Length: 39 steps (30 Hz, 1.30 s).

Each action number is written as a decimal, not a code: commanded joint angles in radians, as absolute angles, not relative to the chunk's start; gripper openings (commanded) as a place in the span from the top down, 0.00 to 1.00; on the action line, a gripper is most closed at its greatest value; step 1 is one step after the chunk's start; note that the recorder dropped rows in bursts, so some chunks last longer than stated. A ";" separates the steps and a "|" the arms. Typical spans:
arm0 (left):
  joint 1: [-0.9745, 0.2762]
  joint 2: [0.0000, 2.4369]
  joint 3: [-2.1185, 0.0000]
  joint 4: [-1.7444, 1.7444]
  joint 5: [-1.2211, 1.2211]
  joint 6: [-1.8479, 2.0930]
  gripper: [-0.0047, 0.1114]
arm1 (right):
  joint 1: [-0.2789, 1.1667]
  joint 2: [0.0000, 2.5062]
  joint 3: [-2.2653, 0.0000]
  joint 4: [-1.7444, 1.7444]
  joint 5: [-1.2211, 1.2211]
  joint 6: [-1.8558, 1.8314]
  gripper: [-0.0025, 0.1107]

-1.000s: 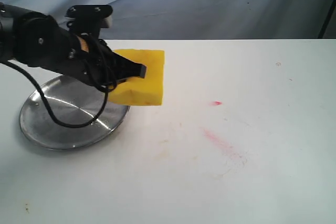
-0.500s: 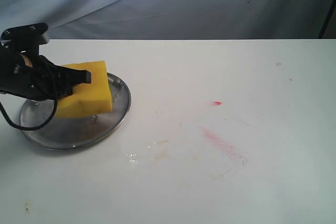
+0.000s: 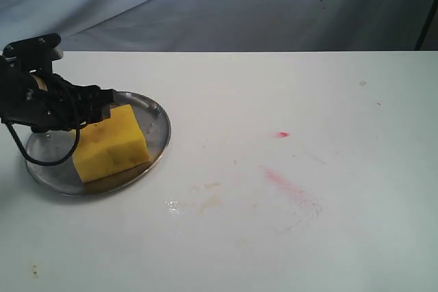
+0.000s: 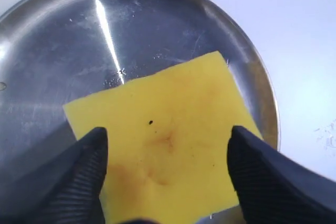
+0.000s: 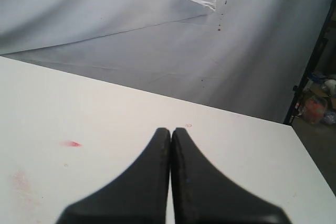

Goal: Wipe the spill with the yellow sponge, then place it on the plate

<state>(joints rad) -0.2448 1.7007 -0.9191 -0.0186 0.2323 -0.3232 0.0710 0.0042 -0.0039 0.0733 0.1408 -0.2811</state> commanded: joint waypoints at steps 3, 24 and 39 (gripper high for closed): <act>-0.243 1.686 -0.913 0.006 0.165 -0.298 0.41 | 0.070 0.000 0.000 0.063 0.134 -0.280 0.98; -0.243 0.972 -0.583 0.066 -0.196 -0.050 0.41 | 0.070 0.000 0.000 0.063 0.134 -0.280 0.98; -0.030 0.555 -0.473 0.059 0.026 -0.081 0.63 | 0.070 0.000 0.000 0.063 0.134 -0.280 0.98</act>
<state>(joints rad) -0.1175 0.6266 -0.5131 0.0640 0.0147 0.0000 0.0710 0.0042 -0.0039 0.0733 0.1408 -0.2811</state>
